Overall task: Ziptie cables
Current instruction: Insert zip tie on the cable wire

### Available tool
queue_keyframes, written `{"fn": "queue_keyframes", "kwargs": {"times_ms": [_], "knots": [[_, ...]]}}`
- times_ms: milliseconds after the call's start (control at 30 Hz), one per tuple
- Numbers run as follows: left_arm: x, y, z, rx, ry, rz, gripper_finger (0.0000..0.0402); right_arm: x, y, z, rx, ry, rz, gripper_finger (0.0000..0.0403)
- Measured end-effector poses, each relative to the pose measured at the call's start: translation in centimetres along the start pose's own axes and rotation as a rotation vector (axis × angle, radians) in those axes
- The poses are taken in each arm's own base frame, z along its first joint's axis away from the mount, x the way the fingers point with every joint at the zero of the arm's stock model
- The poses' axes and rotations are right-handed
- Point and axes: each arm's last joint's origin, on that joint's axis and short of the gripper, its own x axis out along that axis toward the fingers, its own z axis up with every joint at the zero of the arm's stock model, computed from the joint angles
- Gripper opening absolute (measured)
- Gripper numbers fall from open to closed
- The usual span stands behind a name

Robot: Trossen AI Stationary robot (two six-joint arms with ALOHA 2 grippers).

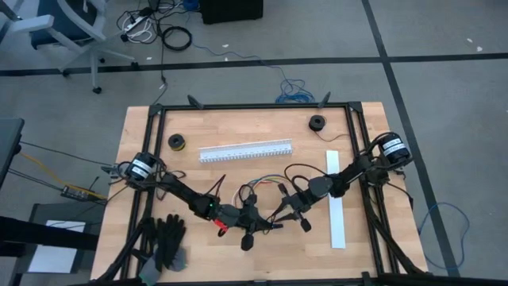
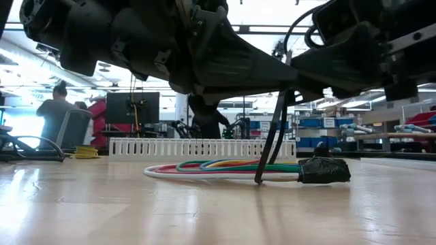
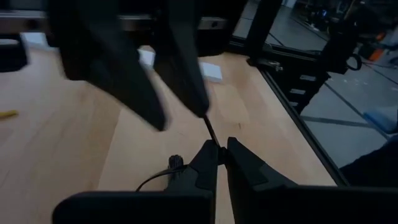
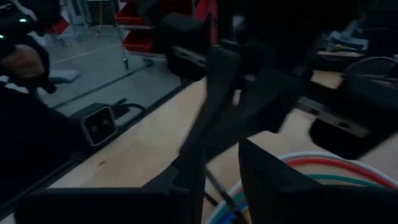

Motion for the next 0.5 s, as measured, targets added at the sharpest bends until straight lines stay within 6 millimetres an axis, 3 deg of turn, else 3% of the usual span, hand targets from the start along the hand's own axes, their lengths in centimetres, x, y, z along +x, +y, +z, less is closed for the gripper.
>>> {"fn": "queue_keyframes", "kwargs": {"times_ms": [167, 500], "knots": [[0.1, 0.6, 0.2, 0.012, -0.002, 0.01, 0.0, -0.1, -0.4, -0.1, 0.003, 0.014, -0.007, 0.0093], [0.5, 2.4, 0.7, -0.002, -0.004, 0.009, 0.0, -0.2, -1.0, -0.5, 0.009, 0.056, -0.002, 0.0076]]}}
